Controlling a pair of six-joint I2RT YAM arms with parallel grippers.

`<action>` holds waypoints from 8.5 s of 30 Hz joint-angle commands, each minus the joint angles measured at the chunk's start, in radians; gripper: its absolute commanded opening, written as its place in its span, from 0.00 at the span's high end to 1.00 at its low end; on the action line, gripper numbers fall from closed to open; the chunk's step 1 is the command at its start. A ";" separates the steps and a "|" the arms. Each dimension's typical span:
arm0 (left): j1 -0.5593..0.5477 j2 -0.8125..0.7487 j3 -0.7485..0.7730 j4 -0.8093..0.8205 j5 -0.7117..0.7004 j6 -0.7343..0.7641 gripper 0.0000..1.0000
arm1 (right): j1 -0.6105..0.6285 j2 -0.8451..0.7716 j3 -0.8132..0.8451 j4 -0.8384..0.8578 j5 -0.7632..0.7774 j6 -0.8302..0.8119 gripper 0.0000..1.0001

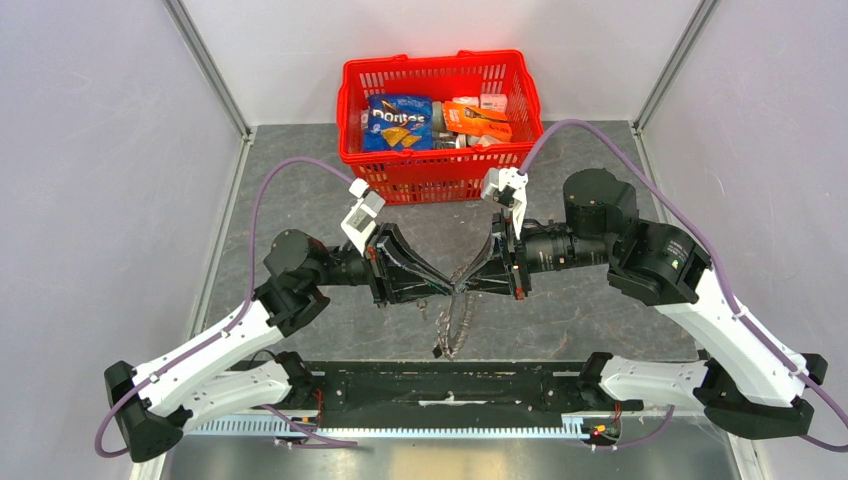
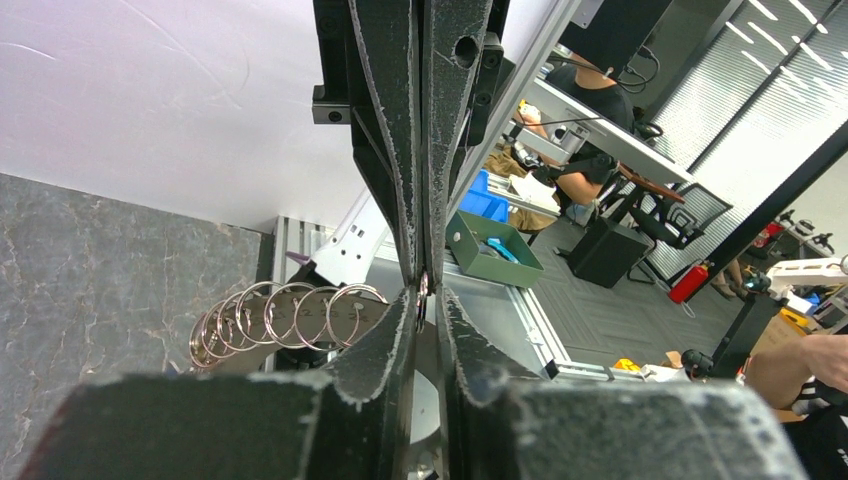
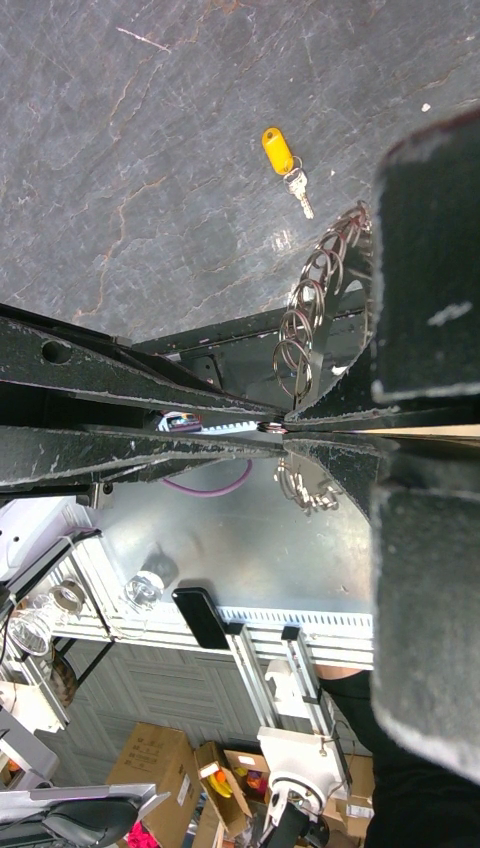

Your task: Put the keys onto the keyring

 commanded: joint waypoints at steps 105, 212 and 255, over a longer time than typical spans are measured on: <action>0.000 -0.047 -0.142 1.007 0.128 -0.521 0.98 | -0.001 0.625 -0.623 0.773 0.582 0.059 0.37; 0.000 -0.078 -0.139 0.873 -0.012 -0.425 0.98 | 0.124 -0.138 -0.092 0.086 0.199 -0.277 1.00; 0.000 -0.110 -0.211 0.821 -0.309 -0.419 0.98 | 0.145 -0.011 0.065 0.090 0.212 -0.304 1.00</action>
